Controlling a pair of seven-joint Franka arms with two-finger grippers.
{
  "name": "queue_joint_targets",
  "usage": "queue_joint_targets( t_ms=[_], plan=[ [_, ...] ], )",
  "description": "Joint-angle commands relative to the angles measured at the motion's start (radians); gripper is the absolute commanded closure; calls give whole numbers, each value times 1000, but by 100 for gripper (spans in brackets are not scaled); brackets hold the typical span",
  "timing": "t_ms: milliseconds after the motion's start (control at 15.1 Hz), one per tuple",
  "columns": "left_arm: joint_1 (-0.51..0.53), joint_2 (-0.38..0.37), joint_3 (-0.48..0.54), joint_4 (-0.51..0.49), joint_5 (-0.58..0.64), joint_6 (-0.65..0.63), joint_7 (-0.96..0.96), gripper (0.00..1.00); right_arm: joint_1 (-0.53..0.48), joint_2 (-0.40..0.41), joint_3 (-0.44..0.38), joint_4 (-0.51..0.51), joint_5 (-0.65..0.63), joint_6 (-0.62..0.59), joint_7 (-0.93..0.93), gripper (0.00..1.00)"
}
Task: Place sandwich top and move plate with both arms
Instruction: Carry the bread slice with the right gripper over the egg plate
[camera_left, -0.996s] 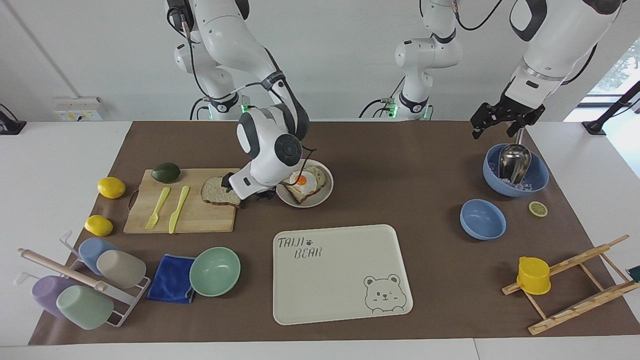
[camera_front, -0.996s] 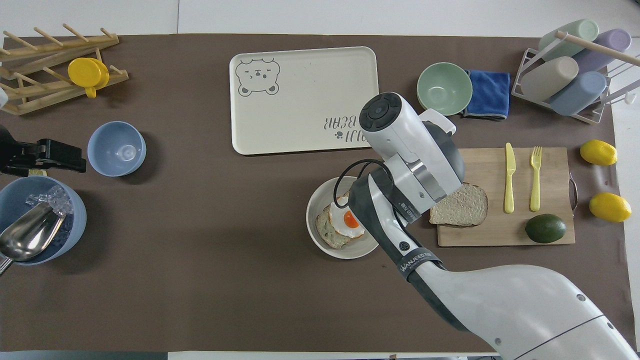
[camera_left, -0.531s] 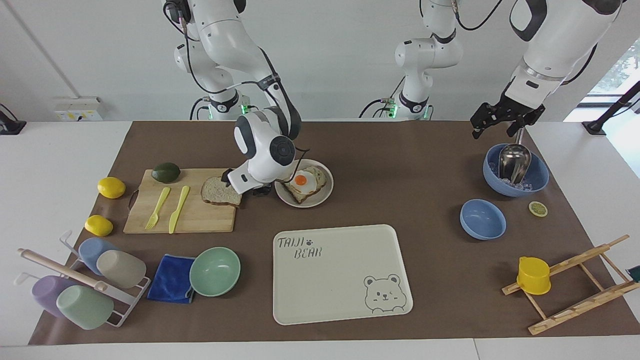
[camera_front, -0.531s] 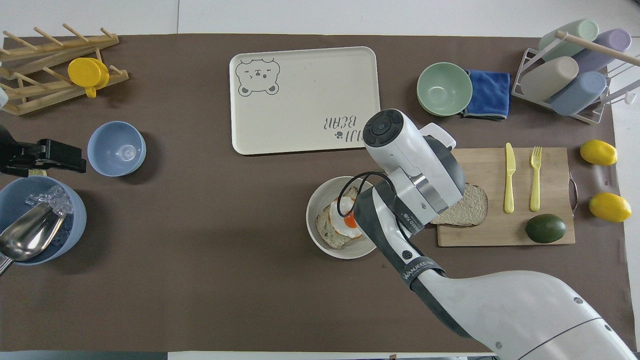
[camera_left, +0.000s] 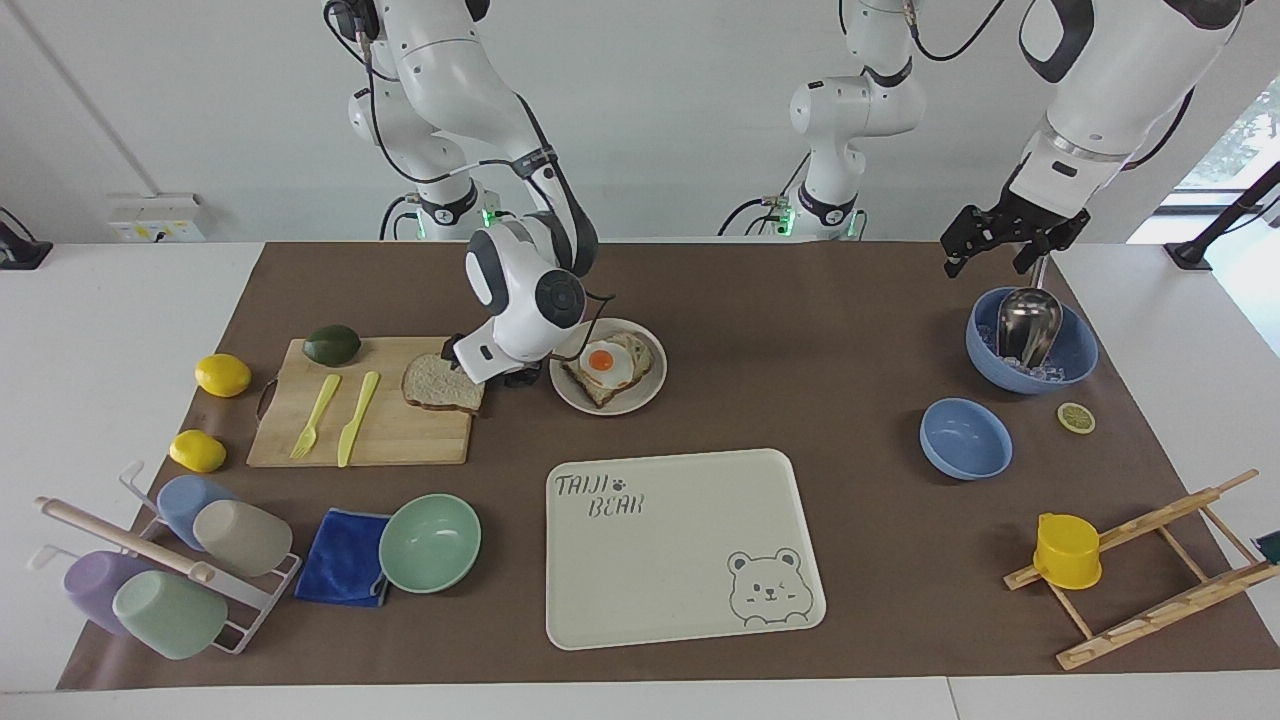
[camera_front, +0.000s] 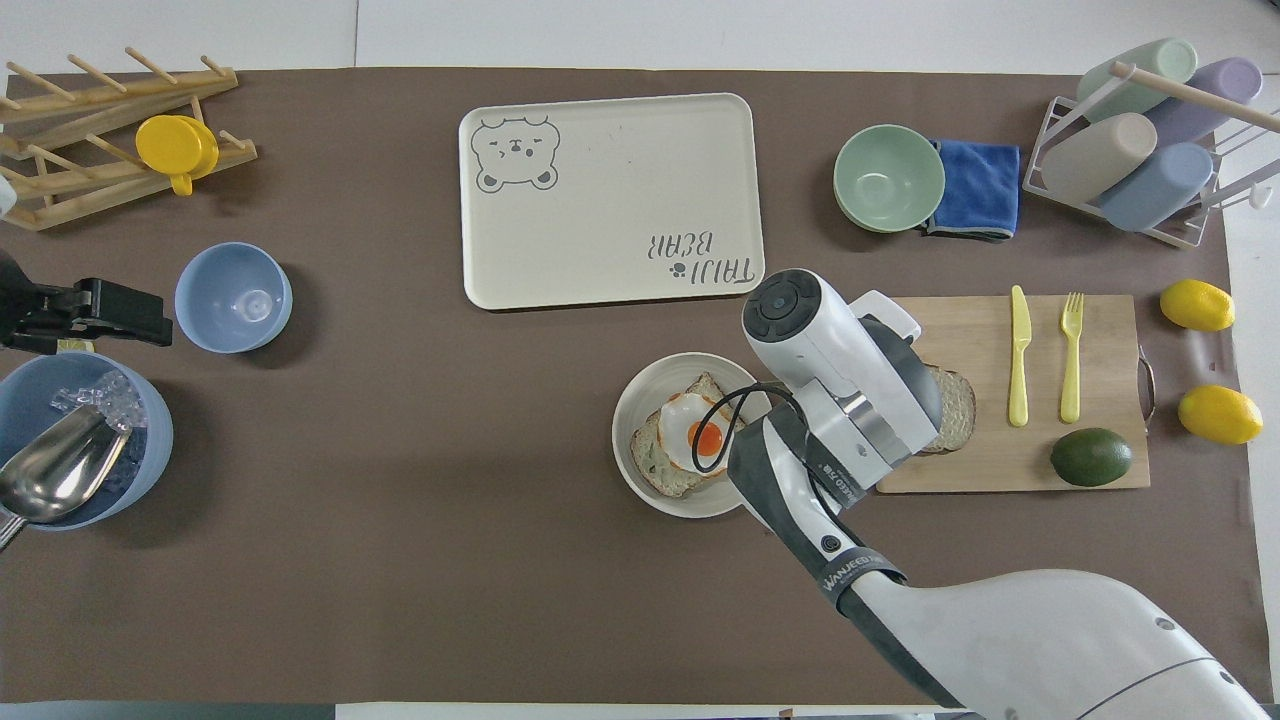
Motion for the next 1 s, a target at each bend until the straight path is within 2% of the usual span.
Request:
queue_joint_targets(
  t_ms=[0, 133, 398, 531, 598, 664, 730, 797, 929],
  plan=[
    [-10, -4, 10, 9, 15, -19, 0, 0, -12, -37, 6, -49, -39, 30, 18, 13],
    [-12, -4, 10, 9, 15, -17, 0, 0, -13, -39, 6, -50, -40, 30, 15, 20],
    [-10, -4, 10, 9, 15, -19, 2, 0, -13, -42, 6, -65, -49, 44, 15, 25],
    [-10, -4, 10, 9, 15, -16, 0, 0, -12, -44, 6, -73, -51, 56, 15, 31],
    [-10, -4, 10, 9, 15, -16, 0, 0, -12, -47, 6, -88, -53, 70, 14, 39],
    [-10, -4, 10, 9, 15, -16, 0, 0, -12, -48, 6, -96, -62, 82, 9, 55],
    [-10, -4, 10, 9, 15, -16, 0, 0, -12, -48, 6, -92, -74, 79, 3, 80],
    [-10, -4, 10, 9, 15, -16, 0, 0, -18, -44, 6, -75, -76, 73, -2, 100],
    [-10, -4, 10, 9, 15, -16, 0, 0, -24, -37, 8, -43, -76, 49, -11, 100]
  ],
)
